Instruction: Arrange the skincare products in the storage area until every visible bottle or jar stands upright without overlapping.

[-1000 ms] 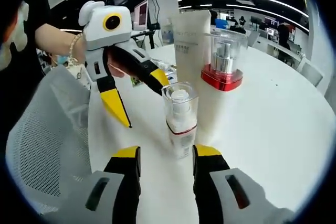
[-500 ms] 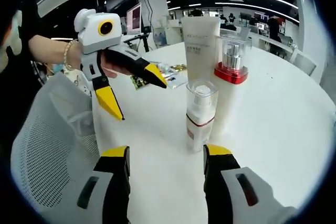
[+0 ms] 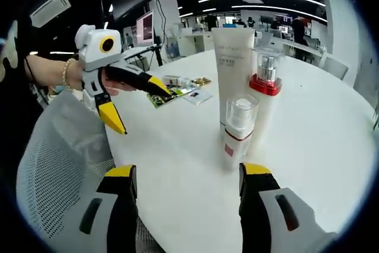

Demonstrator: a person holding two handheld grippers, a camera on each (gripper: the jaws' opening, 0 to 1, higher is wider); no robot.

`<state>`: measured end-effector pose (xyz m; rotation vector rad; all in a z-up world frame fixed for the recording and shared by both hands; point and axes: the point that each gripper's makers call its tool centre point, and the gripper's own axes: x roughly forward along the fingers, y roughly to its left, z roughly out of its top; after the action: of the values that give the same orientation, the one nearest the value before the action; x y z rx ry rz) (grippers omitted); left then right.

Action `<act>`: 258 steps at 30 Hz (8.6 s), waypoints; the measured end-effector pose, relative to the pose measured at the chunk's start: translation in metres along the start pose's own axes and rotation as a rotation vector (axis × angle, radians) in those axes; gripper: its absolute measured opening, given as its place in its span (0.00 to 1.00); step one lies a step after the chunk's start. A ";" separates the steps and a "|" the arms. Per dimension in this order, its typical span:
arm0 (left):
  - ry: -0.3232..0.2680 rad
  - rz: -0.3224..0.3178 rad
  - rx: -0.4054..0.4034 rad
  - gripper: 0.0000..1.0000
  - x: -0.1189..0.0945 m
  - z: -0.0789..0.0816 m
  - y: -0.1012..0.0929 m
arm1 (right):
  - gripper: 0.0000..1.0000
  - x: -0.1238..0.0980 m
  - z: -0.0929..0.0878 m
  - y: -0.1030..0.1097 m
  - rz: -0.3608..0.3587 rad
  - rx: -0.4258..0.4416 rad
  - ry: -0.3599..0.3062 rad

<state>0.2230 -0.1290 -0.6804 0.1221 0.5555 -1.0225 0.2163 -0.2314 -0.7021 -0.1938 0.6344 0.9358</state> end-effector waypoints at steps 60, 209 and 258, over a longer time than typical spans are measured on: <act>-0.002 0.231 -0.302 0.99 -0.133 -0.053 0.028 | 0.89 -0.008 0.030 0.047 -0.059 0.112 -0.128; 0.359 0.120 0.055 0.26 -0.050 -0.048 0.247 | 0.78 -0.003 0.007 0.026 -0.145 0.229 -0.047; -0.233 0.058 -0.391 0.26 -0.094 0.066 0.121 | 0.74 0.007 0.023 0.066 0.052 0.136 -0.095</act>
<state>0.3122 -0.0151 -0.5967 -0.3214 0.5251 -0.8415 0.1768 -0.1778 -0.6804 -0.0118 0.6155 0.9422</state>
